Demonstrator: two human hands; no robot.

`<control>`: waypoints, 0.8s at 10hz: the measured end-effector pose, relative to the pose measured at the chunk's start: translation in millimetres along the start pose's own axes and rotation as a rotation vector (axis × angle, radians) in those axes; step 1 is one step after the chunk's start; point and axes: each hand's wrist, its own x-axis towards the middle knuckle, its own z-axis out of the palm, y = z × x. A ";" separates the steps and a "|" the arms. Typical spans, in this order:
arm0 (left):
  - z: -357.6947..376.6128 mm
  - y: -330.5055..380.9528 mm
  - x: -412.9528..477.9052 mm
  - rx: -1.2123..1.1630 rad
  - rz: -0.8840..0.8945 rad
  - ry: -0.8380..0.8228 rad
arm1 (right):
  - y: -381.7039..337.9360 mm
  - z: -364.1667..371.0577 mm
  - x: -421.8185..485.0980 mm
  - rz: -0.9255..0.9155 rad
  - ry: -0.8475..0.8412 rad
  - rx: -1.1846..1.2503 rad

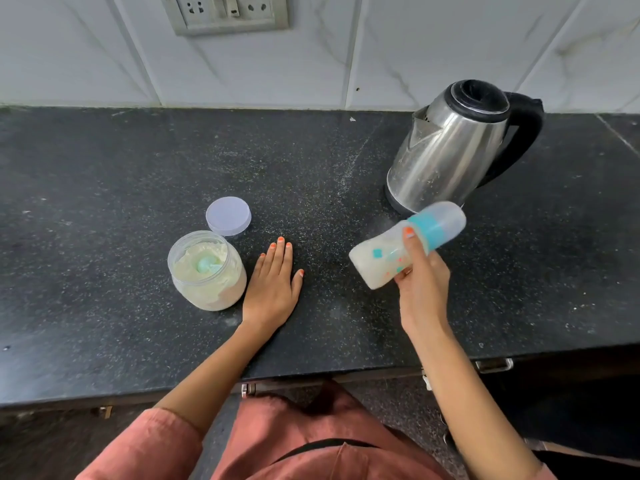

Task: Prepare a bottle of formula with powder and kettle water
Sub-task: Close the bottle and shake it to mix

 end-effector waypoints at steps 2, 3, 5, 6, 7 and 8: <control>-0.5 0.0 0.9 0.006 -0.008 -0.015 | 18.5 -1.1 -22.2 0.066 -0.226 -0.358; 0.3 0.5 0.5 0.000 -0.008 -0.011 | 7.7 0.1 -9.7 0.051 -0.121 -0.135; 2.7 -1.2 1.4 0.013 -0.006 -0.001 | 11.2 5.1 -13.1 0.046 -0.096 -0.116; 3.5 -1.6 1.2 0.015 -0.007 -0.003 | 10.7 -1.4 -21.5 0.030 -0.283 -0.348; 3.4 -1.1 1.5 0.004 -0.005 0.003 | 0.2 -1.1 -5.2 0.020 -0.071 -0.059; 3.4 -1.1 1.1 0.009 -0.004 0.002 | 1.1 0.6 1.4 0.003 0.023 0.069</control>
